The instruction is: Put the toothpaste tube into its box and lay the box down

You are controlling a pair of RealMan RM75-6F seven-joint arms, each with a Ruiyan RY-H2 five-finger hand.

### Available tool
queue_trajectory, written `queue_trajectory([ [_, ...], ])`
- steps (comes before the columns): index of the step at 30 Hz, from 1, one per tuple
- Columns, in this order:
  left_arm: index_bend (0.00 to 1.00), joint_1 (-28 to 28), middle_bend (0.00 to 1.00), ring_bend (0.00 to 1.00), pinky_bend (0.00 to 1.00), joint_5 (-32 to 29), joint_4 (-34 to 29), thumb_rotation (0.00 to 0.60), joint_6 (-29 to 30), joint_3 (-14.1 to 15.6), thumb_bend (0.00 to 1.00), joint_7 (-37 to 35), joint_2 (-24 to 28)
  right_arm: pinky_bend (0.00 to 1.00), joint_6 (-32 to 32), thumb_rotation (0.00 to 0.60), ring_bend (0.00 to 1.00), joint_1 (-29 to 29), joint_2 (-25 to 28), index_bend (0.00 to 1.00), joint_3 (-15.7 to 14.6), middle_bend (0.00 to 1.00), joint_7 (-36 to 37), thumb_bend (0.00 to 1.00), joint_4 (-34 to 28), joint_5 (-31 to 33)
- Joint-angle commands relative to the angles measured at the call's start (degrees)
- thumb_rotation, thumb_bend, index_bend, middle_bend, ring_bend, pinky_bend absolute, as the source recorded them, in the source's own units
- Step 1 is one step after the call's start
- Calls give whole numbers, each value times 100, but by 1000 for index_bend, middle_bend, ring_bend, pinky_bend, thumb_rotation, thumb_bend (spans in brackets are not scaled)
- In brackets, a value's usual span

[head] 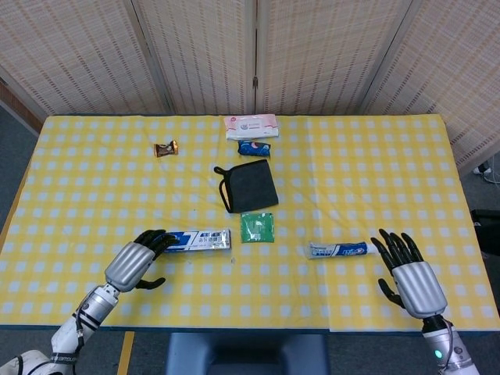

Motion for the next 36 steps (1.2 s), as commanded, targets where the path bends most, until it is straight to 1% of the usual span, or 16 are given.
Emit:
queue_trajectory([
  [1, 214, -424, 235, 124, 163, -889, 116, 600, -654, -379, 255, 403, -311, 0, -80, 600, 0, 35, -36, 0, 21, 0, -39, 402, 8, 68],
  [4, 217, -594, 235, 126, 166, -1276, 299, 600, -856, -478, 255, 579, -511, 0, -133, 600, 0, 57, -39, 0, 37, 0, -39, 402, 16, 123],
  [8, 225, -765, 235, 136, 184, -1596, 612, 600, -1099, -539, 255, 349, -775, 0, -127, 600, 0, 54, -32, 0, 64, 0, -20, 402, 36, 186],
  [11, 230, -888, 240, 149, 193, -1674, 874, 600, -1221, -562, 255, 176, -977, 0, -152, 600, 0, 59, -38, 0, 60, 0, -39, 402, 58, 212],
  [17, 237, -1118, 256, 167, 204, -1800, 1406, 600, -1307, -608, 253, 142, -1357, 0, -190, 600, 0, 85, -52, 0, 55, 0, -47, 402, 65, 216],
  [20, 251, -1152, 276, 195, 226, -1905, 1595, 600, -1298, -616, 253, 91, -1503, 0, -193, 600, 0, 93, -67, 0, 71, 0, -46, 403, 92, 240],
  [24, 319, -1194, 340, 272, 288, -1905, 1924, 600, -1231, -625, 253, -55, -1744, 0, -256, 600, 0, 126, -86, 0, 88, 0, -61, 404, 110, 292],
  [26, 379, -1230, 392, 334, 356, -1907, 2099, 600, -1230, -620, 253, -73, -1830, 0, -247, 600, 0, 130, -91, 0, 91, 0, -48, 403, 108, 287],
  [28, 441, -1233, 468, 422, 433, -1914, 2240, 600, -1123, -647, 254, -79, -1921, 0, -230, 600, 0, 130, -103, 0, 95, 0, -57, 402, 123, 280],
  [32, 604, -1229, 708, 640, 617, -2014, 2437, 600, -928, -732, 244, -45, -2115, 0, -269, 600, 0, 145, -136, 0, 87, 0, -92, 403, 144, 303],
  [33, 638, -1243, 751, 678, 652, -2039, 2463, 600, -926, -741, 242, -18, -2141, 0, -284, 600, 0, 150, -143, 0, 83, 0, -101, 403, 144, 307],
  [36, 684, -1248, 800, 721, 691, -2062, 2457, 600, -866, -753, 242, 5, -2176, 0, -293, 600, 0, 157, -158, 0, 70, 0, -113, 403, 136, 295],
])
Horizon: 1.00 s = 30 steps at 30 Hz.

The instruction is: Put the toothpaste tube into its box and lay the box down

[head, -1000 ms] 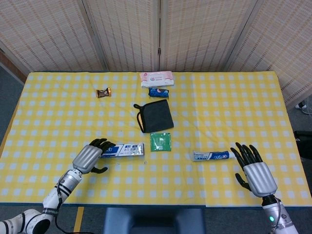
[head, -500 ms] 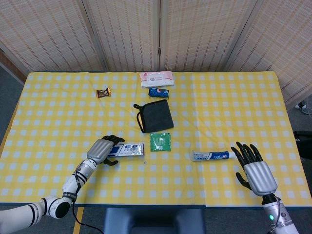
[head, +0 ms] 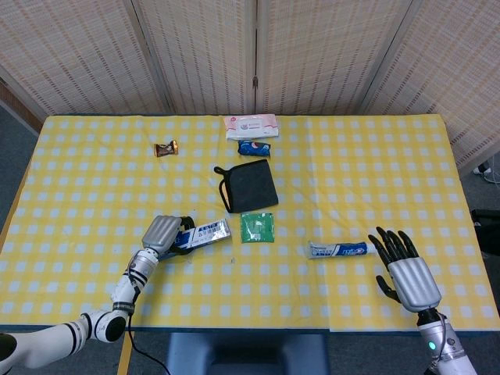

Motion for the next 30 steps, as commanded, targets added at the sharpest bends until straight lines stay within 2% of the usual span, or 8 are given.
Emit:
queue_trajectory([
  [1, 688, 15, 804, 724, 695, -1, -55, 600, 100, -13, 242, 4, -6, 0, 10, 600, 0, 4, -13, 0, -4, 0, -5, 403, 3, -18],
  [9, 690, 360, 808, 725, 698, 377, -1089, 600, 755, 157, 246, -88, 469, 0, -432, 600, 0, 343, 14, 0, -67, 0, 415, 402, 36, -268],
  [13, 690, 612, 808, 725, 698, 613, -1769, 600, 1154, 310, 247, -80, 798, 0, -922, 600, 7, 725, 51, 0, 60, 0, 445, 402, 6, -229],
  [17, 690, 816, 807, 722, 698, 1038, -2237, 600, 1582, 526, 250, 35, 993, 18, -1565, 600, 85, 1119, 113, 20, 223, 8, 383, 402, -243, 93],
  [24, 680, 998, 807, 709, 698, 1483, -2733, 600, 1920, 771, 250, 282, 1215, 217, -2278, 600, 194, 1550, -186, 175, 414, 100, -593, 402, -389, 993],
  [30, 679, 1077, 807, 708, 698, 1524, -2735, 600, 1967, 815, 252, 215, 1294, 303, -2177, 600, 244, 1687, -585, 235, 511, 144, -1419, 403, -327, 1554],
])
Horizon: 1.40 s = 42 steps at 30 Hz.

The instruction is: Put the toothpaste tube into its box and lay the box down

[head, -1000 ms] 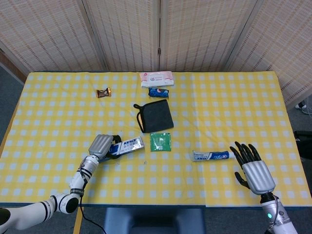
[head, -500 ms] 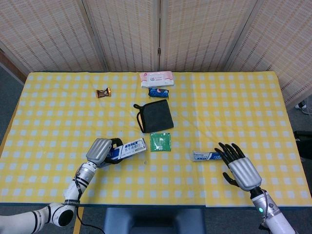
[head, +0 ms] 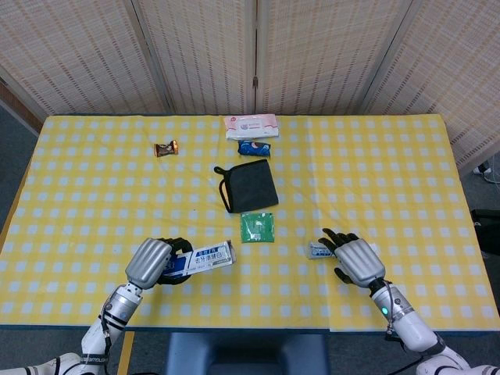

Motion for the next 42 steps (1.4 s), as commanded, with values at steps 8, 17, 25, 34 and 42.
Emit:
queue_trajectory([
  [8, 679, 66, 807, 708, 698, 99, 108, 600, 59, 1, 251, -216, 74, 307, 294, 600, 267, 194, -574, 266, 41, 170, -1173, 403, 381, 598],
  [17, 679, 51, 807, 708, 698, 127, 266, 600, 4, -35, 252, -347, 60, 307, 162, 600, 275, 290, -934, 283, -45, 185, -1134, 403, 1043, 891],
  [25, 679, 18, 807, 708, 698, 122, 355, 600, -43, -90, 251, -415, 22, 354, 162, 600, 330, 404, -1342, 355, -107, 248, -1064, 402, 1432, 787],
  [34, 679, 47, 808, 708, 698, 96, 406, 600, -23, -125, 251, -512, 83, 556, 654, 600, 541, 376, -1716, 606, -89, 453, -816, 403, 1787, 349],
  [42, 679, 96, 807, 708, 698, 111, 345, 600, 37, -122, 251, -530, 135, 762, 1094, 600, 762, 321, -1636, 717, -4, 550, -235, 409, 1766, -115],
])
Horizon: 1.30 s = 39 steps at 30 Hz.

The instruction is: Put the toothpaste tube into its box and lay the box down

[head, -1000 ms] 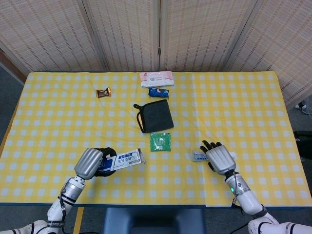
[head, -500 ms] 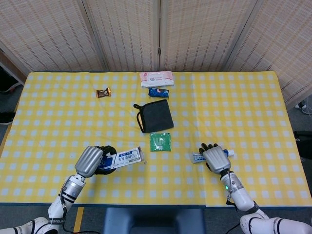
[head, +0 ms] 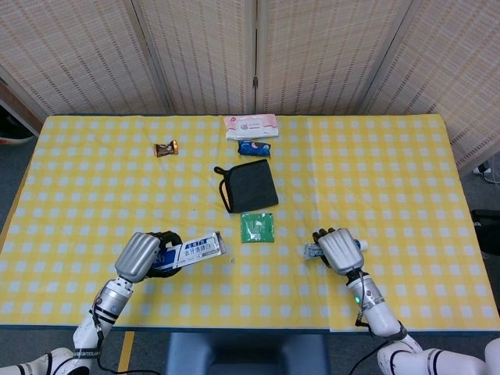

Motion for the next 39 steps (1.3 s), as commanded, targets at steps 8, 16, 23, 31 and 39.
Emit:
queue_trajectory([
  [8, 679, 101, 807, 708, 698, -45, -227, 600, 82, -1, 251, -87, 107, 838, 380, 600, 824, -83, 655, 739, 304, 568, 2126, 430, -824, -491],
  [16, 679, 177, 808, 708, 698, -139, -363, 600, 140, -41, 251, -202, 103, 846, 470, 600, 826, -180, 1388, 740, 830, 568, 4265, 437, -2193, -326],
  [23, 678, 208, 807, 708, 698, -294, -596, 600, 57, -61, 251, -359, 43, 847, 373, 600, 826, -271, 1772, 740, 1374, 569, 6472, 438, -3125, 62],
  [31, 678, 177, 807, 708, 698, -479, -874, 600, -111, -114, 250, -549, -66, 863, 541, 600, 835, -353, 1543, 740, 1568, 576, 8280, 438, -3112, -287],
  [39, 678, 110, 808, 706, 698, -582, -1194, 600, -280, -204, 250, -914, -225, 863, 751, 600, 833, -379, 1218, 740, 1533, 577, 9120, 438, -3007, -522],
])
